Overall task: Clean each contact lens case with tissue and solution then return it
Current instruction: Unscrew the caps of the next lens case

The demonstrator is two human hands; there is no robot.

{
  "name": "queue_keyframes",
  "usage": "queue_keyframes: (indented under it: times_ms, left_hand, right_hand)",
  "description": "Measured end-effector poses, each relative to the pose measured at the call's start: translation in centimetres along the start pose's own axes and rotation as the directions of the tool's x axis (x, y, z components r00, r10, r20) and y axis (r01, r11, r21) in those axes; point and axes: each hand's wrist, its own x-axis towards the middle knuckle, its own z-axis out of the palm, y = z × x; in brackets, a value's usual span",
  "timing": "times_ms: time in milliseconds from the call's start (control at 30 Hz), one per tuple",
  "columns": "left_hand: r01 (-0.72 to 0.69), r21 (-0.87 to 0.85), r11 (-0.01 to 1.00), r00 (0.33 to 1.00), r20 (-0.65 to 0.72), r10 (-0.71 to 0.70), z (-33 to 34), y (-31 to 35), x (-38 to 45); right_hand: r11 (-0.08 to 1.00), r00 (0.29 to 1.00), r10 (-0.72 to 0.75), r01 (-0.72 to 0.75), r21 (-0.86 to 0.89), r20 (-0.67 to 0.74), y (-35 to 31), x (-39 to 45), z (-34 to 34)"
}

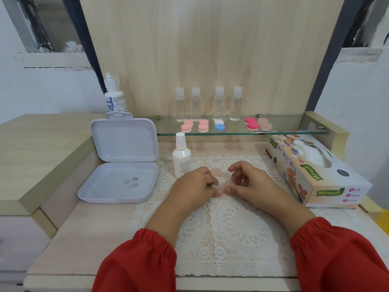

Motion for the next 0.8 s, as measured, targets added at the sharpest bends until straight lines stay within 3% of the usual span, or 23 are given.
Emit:
queue_keyframes:
  times_ms: [167, 333, 500, 633, 800]
  left_hand:
    - [0.005, -0.011, 1.000, 1.000, 0.003, -0.005, 0.04, 0.02, -0.04]
    - [0.009, -0.001, 1.000, 1.000, 0.003, -0.009, -0.01, 0.08, -0.09]
    - [0.014, -0.009, 1.000, 1.000, 0.006, -0.014, -0.08, 0.21, -0.11]
    - [0.001, 0.016, 1.000, 1.000, -0.001, -0.001, -0.03, 0.12, -0.07]
    - [0.013, -0.017, 1.000, 1.000, 0.003, -0.013, -0.02, 0.14, -0.07]
  right_hand:
    - [0.998, 0.997, -0.026, 0.022, 0.053, 0.069, -0.11, -0.33, -0.24]
    - [1.000, 1.000, -0.015, 0.015, 0.003, 0.006, -0.39, -0.20, 0.35]
    - [0.997, 0.999, -0.018, 0.014, 0.074, 0.043, -0.38, -0.25, 0.17]
    - [1.000, 1.000, 0.015, -0.015, 0.018, 0.024, -0.43, -0.18, 0.25]
    - [0.996, 1.000, -0.011, 0.008, 0.092, 0.022, -0.53, -0.34, 0.00]
